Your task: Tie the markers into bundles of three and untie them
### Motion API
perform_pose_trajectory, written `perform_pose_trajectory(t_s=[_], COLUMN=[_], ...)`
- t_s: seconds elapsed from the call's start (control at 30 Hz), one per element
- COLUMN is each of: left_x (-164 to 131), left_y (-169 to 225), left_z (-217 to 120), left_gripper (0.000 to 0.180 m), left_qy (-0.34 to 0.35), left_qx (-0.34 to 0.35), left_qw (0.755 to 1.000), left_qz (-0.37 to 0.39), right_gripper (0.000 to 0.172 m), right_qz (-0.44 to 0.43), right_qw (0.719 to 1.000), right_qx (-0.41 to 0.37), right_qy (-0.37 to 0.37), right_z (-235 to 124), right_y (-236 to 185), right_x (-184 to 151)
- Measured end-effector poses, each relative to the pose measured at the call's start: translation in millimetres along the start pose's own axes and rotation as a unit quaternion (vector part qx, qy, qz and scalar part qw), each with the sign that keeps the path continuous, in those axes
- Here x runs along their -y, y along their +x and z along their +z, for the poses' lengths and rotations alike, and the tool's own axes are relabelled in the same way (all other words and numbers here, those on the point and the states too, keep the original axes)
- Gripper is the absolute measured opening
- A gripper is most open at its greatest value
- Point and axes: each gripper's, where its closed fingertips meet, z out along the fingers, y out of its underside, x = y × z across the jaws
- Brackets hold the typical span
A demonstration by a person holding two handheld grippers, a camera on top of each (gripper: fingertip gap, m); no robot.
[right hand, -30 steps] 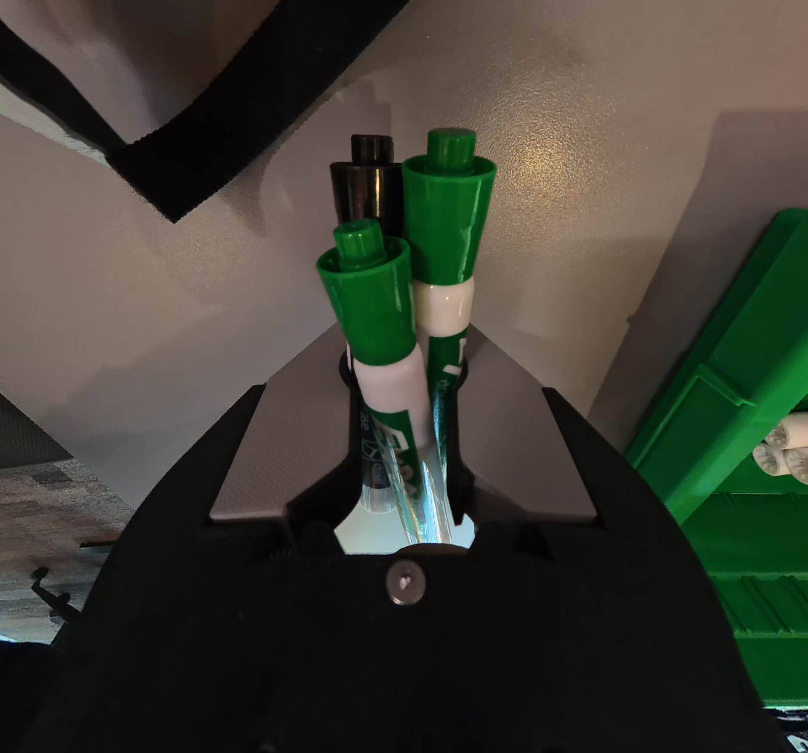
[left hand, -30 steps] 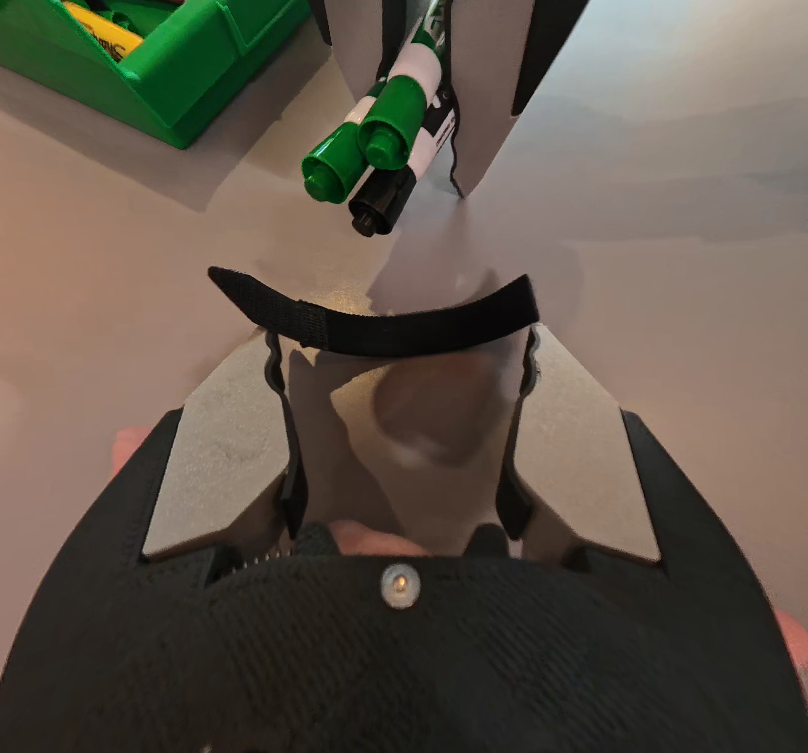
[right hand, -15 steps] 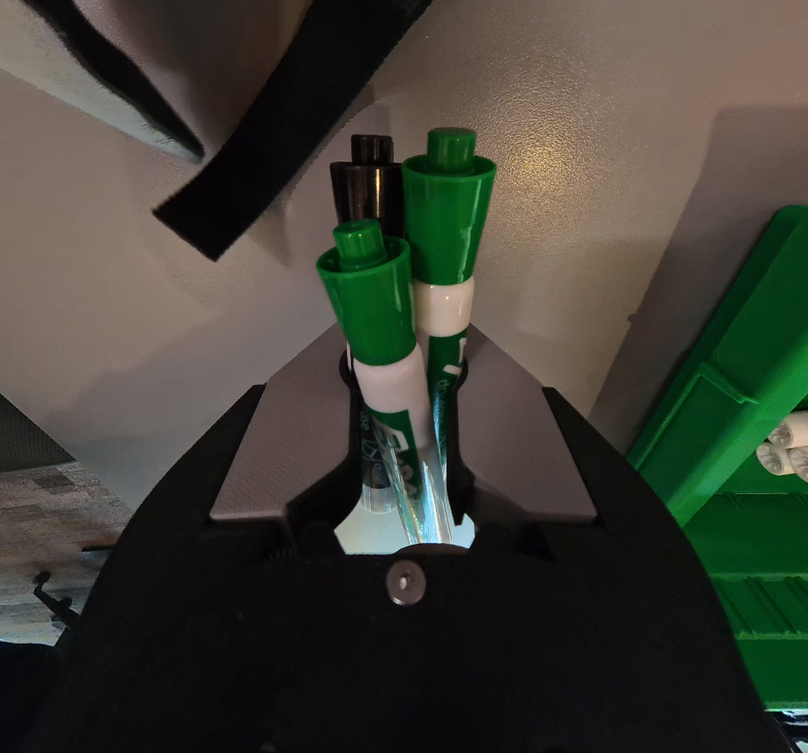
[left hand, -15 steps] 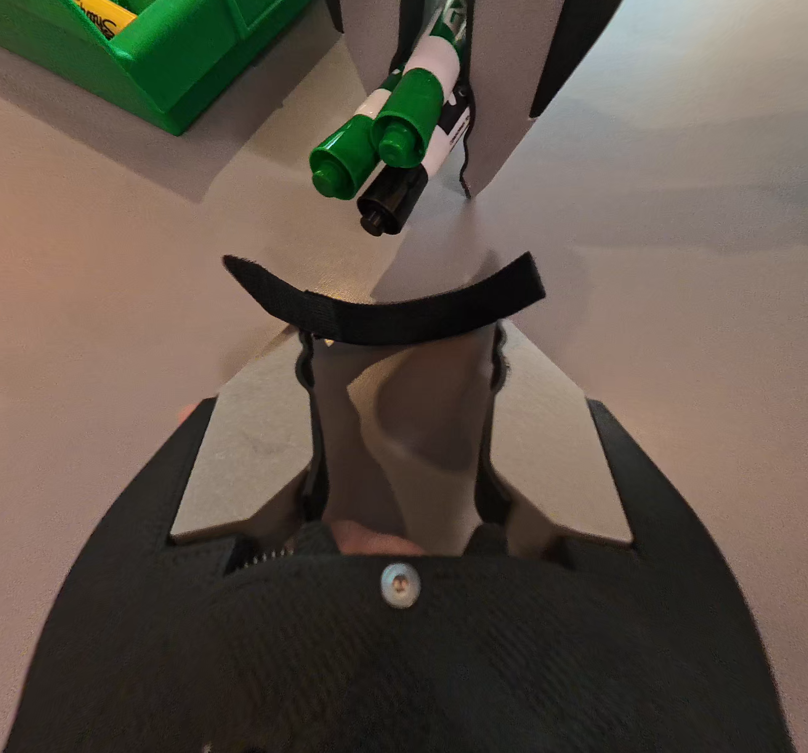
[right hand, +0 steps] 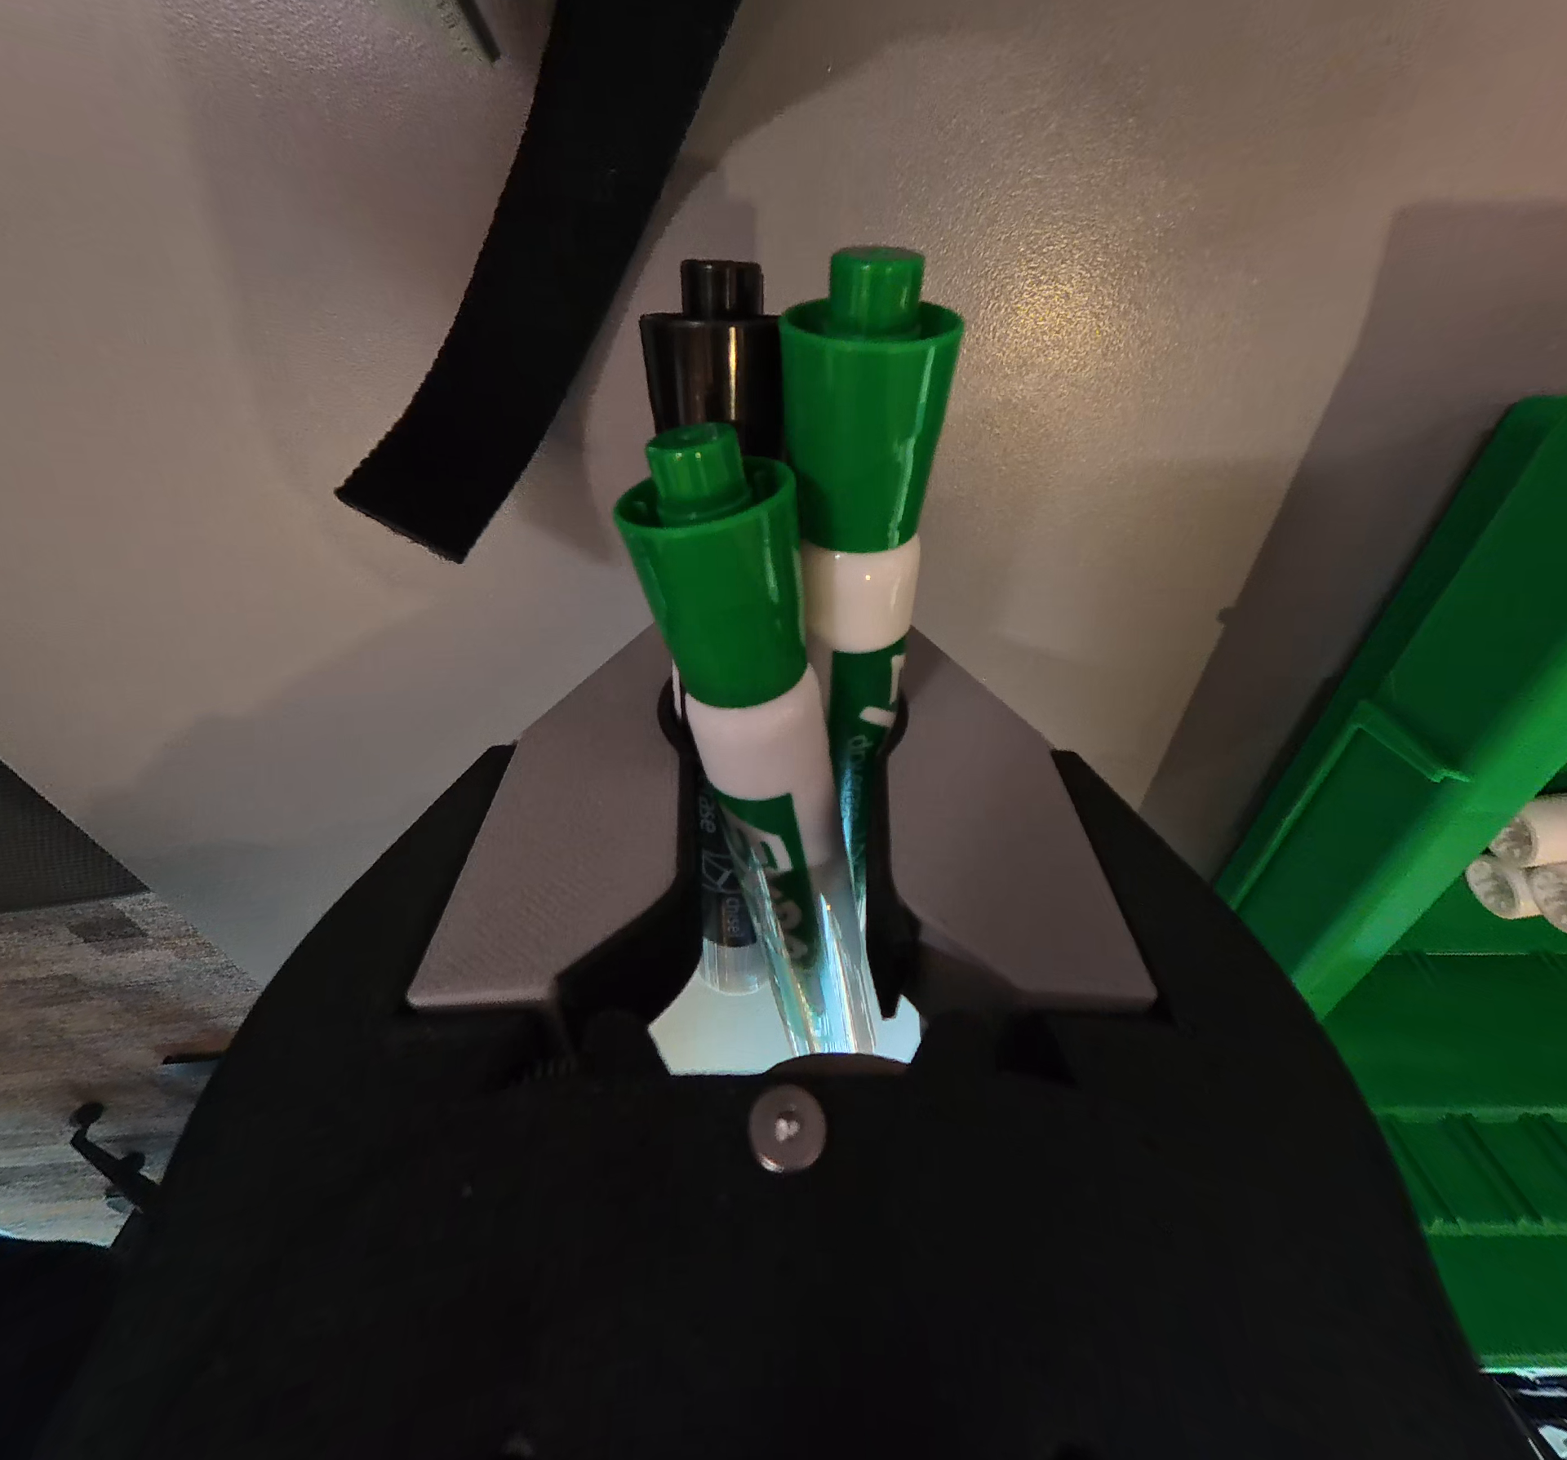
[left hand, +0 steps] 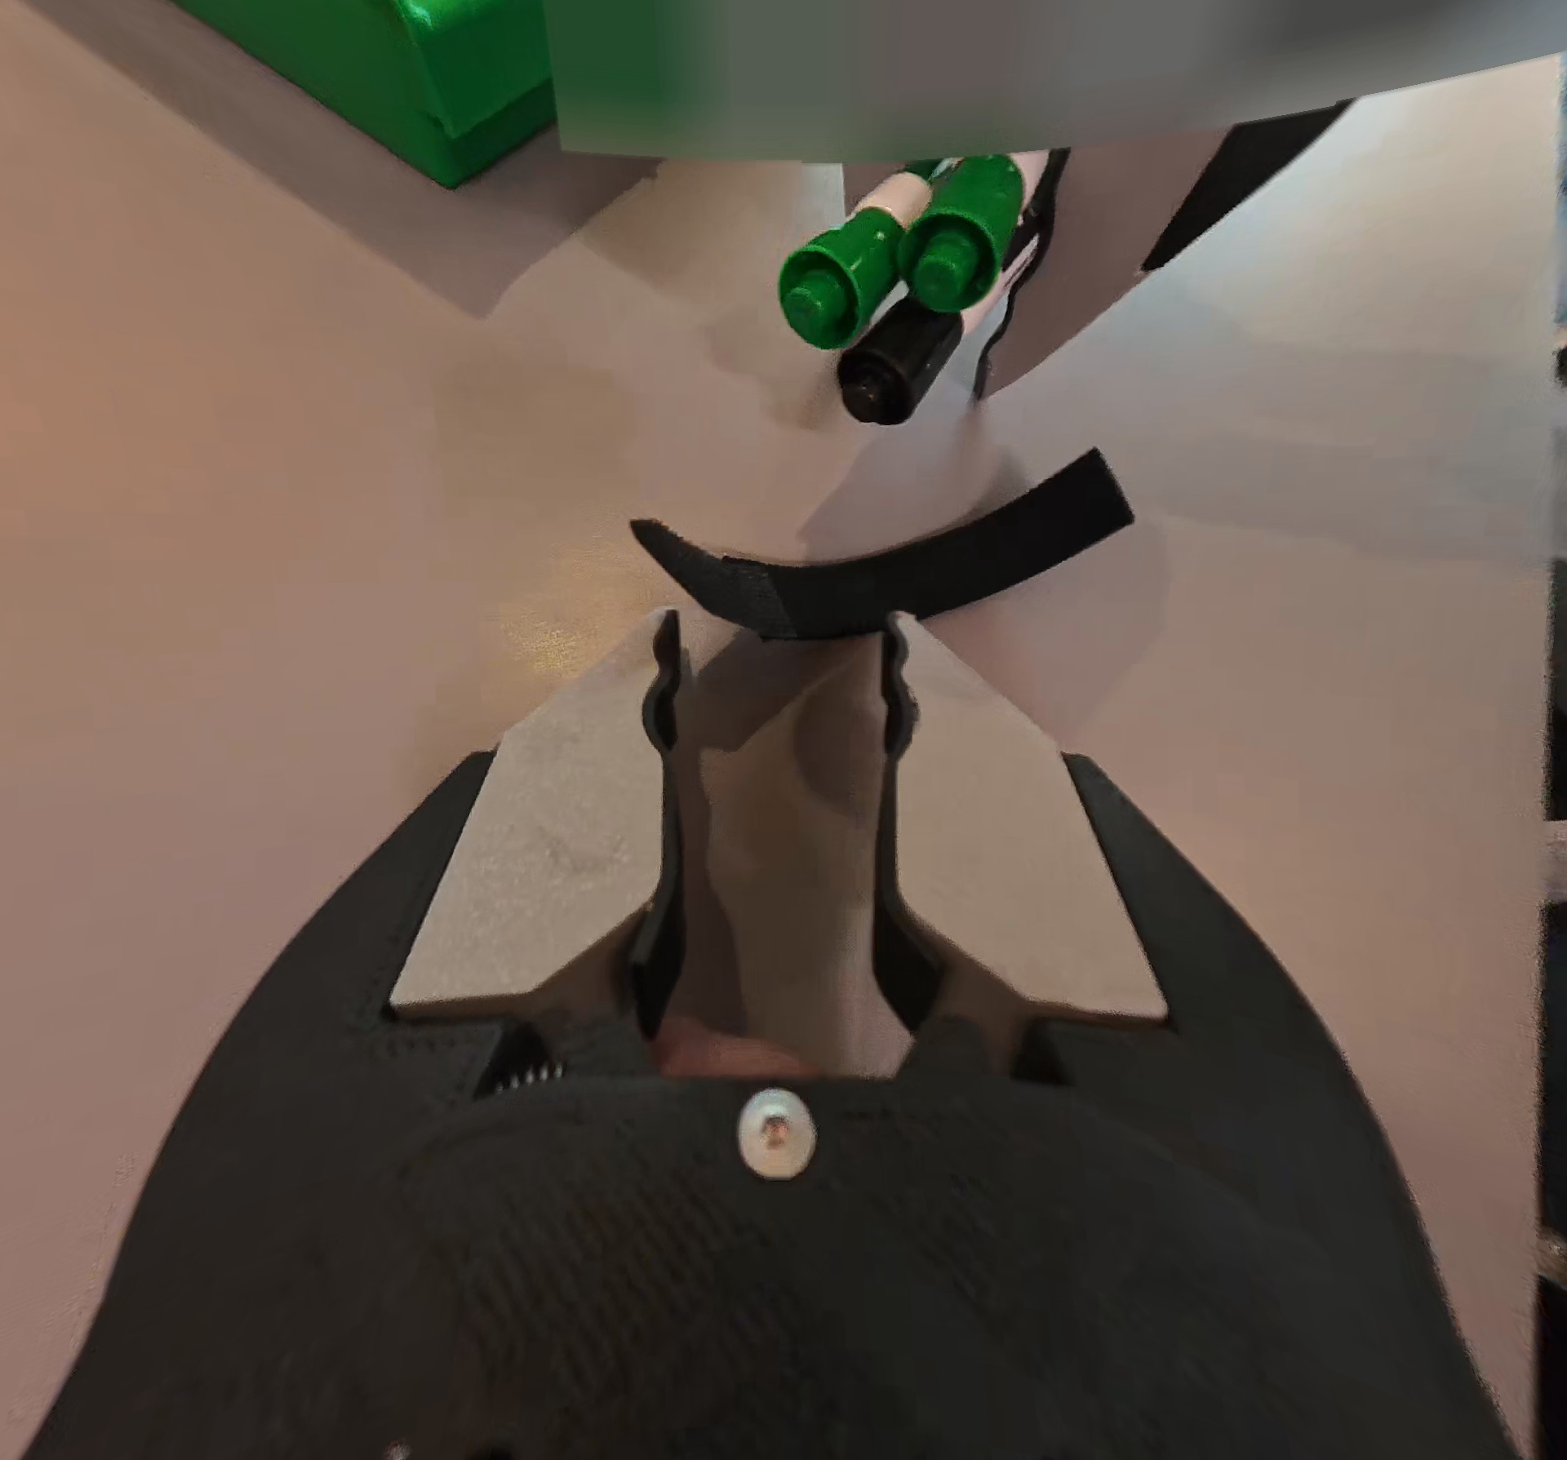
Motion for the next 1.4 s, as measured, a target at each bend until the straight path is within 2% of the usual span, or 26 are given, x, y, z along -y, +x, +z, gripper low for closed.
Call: perform_pose_trajectory(t_s=[0.07, 0.13, 0.27, 0.4, 0.5, 0.6, 0.7, 0.8, 0.93, 1.1, 1.23, 1.3, 1.4], left_x=[0.7, 2.3, -4.9, -16.8, -36.9, -60.4, -71.9, -73.0, -57.7, -45.4, -67.6, -82.7, -103.6], left_y=[-6.3, -15.0, -26.9, -57.4, -75.7, -85.7, -92.3, -86.0, -64.1, -36.9, -57.0, -65.9, -83.8], left_z=[2.1, 5.7, -2.7, -44.9, -82.8, -113.3, -123.4, -122.3, -120.2, -134.8, -150.1, -155.4, -160.6], left_gripper=[0.034, 0.002, 0.001, 0.0, 0.0, 0.001, 0.002, 0.021, 0.028, 0.023, 0.023, 0.025, 0.05], left_qy=[-0.002, -0.008, -0.062, -0.157, -0.274, -0.387, -0.44, -0.45, -0.403, -0.348, -0.372, -0.388, -0.398], left_qx=[-0.001, 0.003, 0.0, 0.045, 0.057, 0.052, 0.067, 0.058, 0.013, -0.063, -0.029, -0.026, -0.023], left_qw=[1.0, 0.999, 0.998, 0.986, 0.958, 0.918, 0.893, 0.89, 0.915, 0.935, 0.927, 0.918, 0.886], left_qz=[-0.029, -0.053, -0.025, 0.037, 0.065, 0.065, 0.062, 0.042, 0.027, 0.011, 0.033, 0.081, 0.236], right_gripper=[0.037, 0.037, 0.037, 0.037, 0.037, 0.038, 0.037, 0.037, 0.037, 0.037, 0.037, 0.037, 0.037], right_qz=[0.0, 0.0, 0.002, -0.001, -0.001, 0.0, 0.0, 0.0, -0.001, 0.0, 0.001, 0.001, 0.001], right_qw=[1.0, 1.0, 1.0, 1.0, 1.0, 1.0, 1.0, 1.0, 1.0, 1.0, 1.0, 1.0, 1.0], right_qx=[0.0, 0.0, 0.0, 0.001, 0.001, 0.0, 0.0, 0.0, 0.0, 0.0, 0.0, 0.0, 0.0], right_qy=[-0.001, -0.003, -0.003, -0.003, -0.009, -0.011, -0.009, -0.01, -0.011, -0.009, -0.008, -0.009, -0.008], right_z=[0.0, -0.1, 0.0, -0.1, 0.0, -0.1, 0.0, 0.0, -0.1, 0.0, 0.0, 0.0, -0.1], right_y=[0.0, 0.1, -0.2, 0.0, 0.0, 0.1, 0.2, 0.2, 0.2, 0.3, 0.0, -0.1, -0.2], right_x=[-0.1, -0.1, -0.2, -0.1, -0.1, 0.0, 0.0, 0.1, 0.0, 0.1, 0.1, 0.0, 0.0])
